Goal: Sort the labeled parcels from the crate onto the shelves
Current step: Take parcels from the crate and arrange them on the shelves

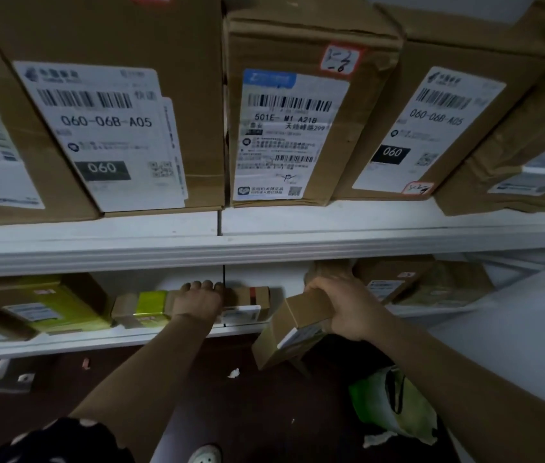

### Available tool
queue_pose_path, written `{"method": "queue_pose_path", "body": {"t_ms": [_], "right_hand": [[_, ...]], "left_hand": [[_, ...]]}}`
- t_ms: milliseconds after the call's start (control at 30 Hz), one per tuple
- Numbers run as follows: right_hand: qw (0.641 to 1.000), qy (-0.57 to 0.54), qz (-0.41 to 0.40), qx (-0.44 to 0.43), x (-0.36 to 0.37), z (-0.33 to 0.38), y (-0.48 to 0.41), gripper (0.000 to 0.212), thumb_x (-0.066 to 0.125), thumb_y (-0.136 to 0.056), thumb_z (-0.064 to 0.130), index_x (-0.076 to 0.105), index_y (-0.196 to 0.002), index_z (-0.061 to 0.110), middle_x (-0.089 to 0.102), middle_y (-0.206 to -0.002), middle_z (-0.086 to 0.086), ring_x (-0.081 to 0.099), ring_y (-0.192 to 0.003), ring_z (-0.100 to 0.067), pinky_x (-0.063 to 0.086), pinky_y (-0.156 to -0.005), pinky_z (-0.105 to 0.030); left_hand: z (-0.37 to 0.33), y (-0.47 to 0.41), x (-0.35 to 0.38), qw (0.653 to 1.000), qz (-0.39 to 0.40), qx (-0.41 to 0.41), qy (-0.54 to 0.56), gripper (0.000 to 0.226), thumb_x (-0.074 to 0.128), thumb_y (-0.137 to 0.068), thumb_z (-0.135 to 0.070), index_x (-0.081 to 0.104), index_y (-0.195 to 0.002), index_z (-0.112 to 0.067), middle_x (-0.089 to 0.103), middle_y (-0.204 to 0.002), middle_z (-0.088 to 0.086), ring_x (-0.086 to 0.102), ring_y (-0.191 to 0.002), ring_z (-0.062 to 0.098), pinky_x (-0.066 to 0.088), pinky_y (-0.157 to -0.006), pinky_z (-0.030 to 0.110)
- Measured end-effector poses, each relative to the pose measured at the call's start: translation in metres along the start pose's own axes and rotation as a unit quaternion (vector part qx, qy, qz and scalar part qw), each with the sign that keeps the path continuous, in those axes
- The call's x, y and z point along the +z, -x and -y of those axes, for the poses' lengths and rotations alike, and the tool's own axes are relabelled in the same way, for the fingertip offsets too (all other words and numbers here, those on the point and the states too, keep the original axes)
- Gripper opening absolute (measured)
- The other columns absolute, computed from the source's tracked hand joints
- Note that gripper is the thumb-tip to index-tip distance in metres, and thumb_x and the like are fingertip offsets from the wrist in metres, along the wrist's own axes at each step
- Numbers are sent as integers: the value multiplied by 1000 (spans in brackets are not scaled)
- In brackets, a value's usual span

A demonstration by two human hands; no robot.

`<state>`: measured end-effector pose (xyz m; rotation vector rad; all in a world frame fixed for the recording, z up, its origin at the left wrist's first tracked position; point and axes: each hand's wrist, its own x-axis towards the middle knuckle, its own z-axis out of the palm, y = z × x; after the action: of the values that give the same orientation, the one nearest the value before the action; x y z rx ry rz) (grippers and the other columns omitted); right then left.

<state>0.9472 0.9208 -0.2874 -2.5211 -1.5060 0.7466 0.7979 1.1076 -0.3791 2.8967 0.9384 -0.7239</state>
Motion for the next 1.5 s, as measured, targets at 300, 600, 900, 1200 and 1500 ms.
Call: {"method": "queue_pose_path", "body": {"t_ms": [300, 600, 900, 1200, 1500], "right_hand": [[1000, -2, 12, 3, 4, -1, -17, 48, 70, -72, 7, 53, -114, 24, 52, -118, 1, 44, -112, -18, 33, -82, -28], [1000, 20, -4, 21, 6, 0, -31, 49, 73, -71, 12, 55, -115, 23, 57, -117, -3, 50, -110, -25, 30, -80, -26], [997, 45, -42, 57, 7, 6, -35, 52, 69, -77, 11, 52, -124, 20, 51, -126, -9, 47, -118, -28, 35, -85, -27], [991, 66, -45, 103, 13, 16, -50, 71, 68, -83, 20, 30, -144, 18, 33, -146, -11, 27, -137, -32, 23, -112, -36], [990, 74, -19, 117, 17, 20, -65, 49, 65, -84, 16, 45, -128, 13, 45, -130, -13, 41, -124, -31, 37, -101, -35]], "left_hand": [[20, 3, 3, 999, 16, -13, 28, 42, 35, -98, -11, 34, -139, -15, 40, -138, 9, 36, -131, 26, 38, -98, 35], [29, 6, 6, 998, 19, -25, 48, 41, 39, -98, -13, 32, -139, -14, 39, -139, 9, 34, -132, 26, 35, -101, 35], [35, 8, 12, 998, 16, -40, 54, 39, 35, -99, -13, 34, -138, -14, 38, -139, 9, 33, -133, 26, 33, -104, 35], [34, 5, 12, 998, 13, -45, 39, 42, 40, -97, -10, 34, -138, -14, 41, -139, 8, 35, -133, 24, 33, -103, 34], [34, 5, 12, 999, -2, -31, 15, 51, 44, -93, -8, 31, -141, -15, 43, -139, 7, 38, -132, 25, 29, -107, 33]]}}
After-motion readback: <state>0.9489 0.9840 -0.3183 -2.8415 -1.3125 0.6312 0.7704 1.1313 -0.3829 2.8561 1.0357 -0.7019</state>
